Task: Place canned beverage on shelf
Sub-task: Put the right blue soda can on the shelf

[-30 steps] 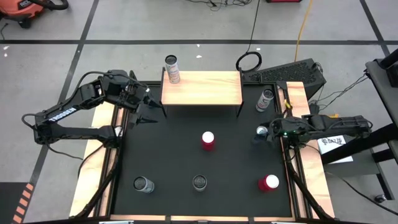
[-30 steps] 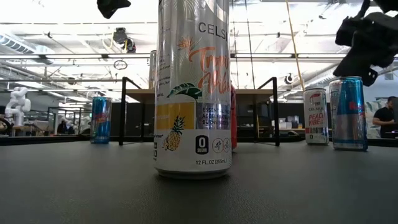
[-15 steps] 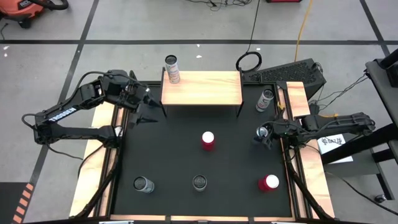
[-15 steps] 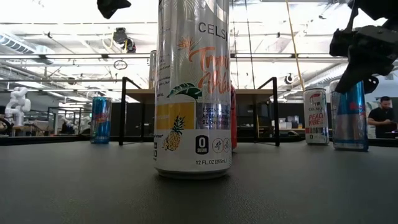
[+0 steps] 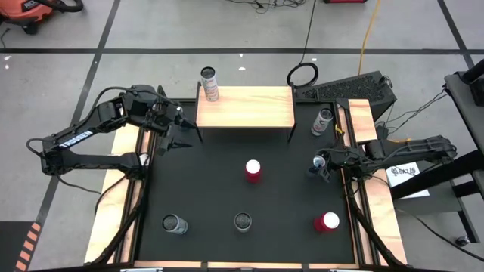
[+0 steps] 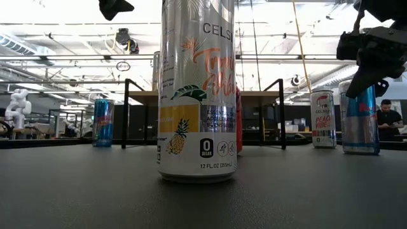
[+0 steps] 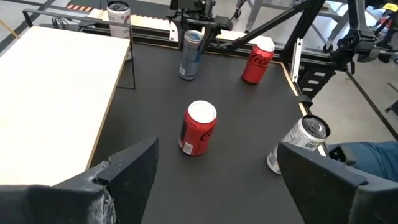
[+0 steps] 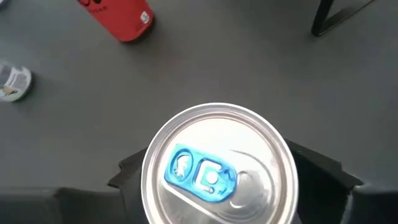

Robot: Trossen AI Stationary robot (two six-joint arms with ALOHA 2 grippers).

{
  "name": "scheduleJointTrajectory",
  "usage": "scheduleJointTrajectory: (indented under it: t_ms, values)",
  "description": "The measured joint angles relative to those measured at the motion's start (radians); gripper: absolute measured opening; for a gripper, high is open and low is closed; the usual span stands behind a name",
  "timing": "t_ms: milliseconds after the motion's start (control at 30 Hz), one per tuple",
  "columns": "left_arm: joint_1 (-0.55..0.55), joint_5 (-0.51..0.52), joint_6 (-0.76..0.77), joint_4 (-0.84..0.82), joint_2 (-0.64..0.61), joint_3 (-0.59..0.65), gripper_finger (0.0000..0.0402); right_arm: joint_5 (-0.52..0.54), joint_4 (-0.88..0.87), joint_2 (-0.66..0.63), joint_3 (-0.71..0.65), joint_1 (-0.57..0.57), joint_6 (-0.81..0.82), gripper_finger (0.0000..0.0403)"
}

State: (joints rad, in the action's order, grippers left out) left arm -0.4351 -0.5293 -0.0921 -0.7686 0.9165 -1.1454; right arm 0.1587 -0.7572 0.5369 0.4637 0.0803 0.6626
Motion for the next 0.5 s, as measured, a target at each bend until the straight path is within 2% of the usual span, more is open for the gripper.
scheduleJointTrajectory:
  t_ms: [333,500]
  values:
    - [0.000,0.000,-0.001,0.000,0.000,0.000,0.0331,0.029,0.012,0.046,0.003,-0.001,0.029,0.0202]
    - [0.000,0.000,-0.001,0.000,0.000,0.000,0.0331,0.012,0.062,0.047,-0.001,0.000,0.034,0.0199]
